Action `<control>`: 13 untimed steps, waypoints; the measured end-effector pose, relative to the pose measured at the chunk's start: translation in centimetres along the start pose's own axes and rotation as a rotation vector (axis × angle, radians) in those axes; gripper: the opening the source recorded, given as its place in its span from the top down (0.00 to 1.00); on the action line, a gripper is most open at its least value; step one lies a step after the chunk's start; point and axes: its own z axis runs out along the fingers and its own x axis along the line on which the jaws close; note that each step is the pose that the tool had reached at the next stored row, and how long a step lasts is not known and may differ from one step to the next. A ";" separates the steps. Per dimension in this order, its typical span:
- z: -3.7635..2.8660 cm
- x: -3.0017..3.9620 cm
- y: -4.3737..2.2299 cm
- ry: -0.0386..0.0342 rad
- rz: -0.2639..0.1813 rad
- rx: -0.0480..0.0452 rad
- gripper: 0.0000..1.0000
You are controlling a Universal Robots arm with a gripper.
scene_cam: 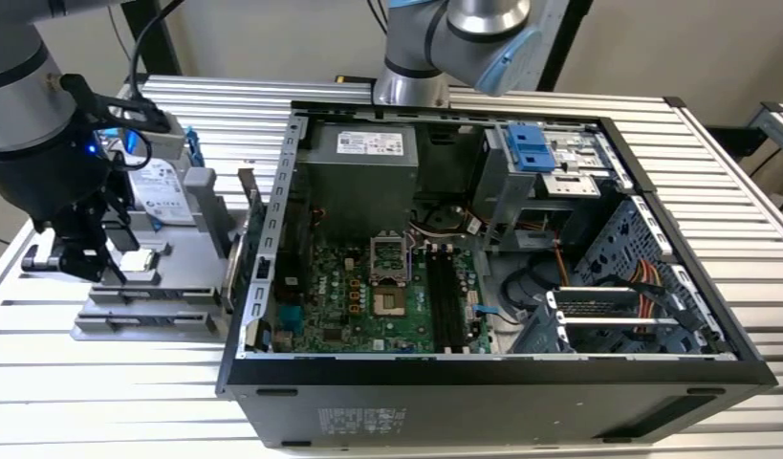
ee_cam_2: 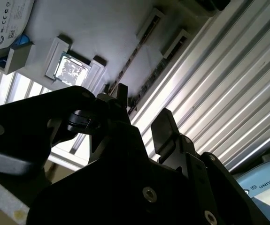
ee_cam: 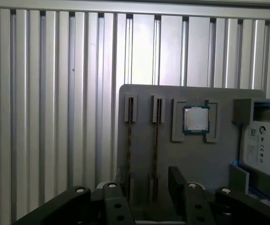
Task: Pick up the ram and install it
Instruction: 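Pick up the ram and move it above insertion slot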
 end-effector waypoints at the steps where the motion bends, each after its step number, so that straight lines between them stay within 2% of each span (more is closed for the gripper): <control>1: 0.03 0.00 0.00 0.0000 0.000 0.0000 0.00; 13: 0.49 0.01 -0.01 0.0001 0.000 0.0000 0.00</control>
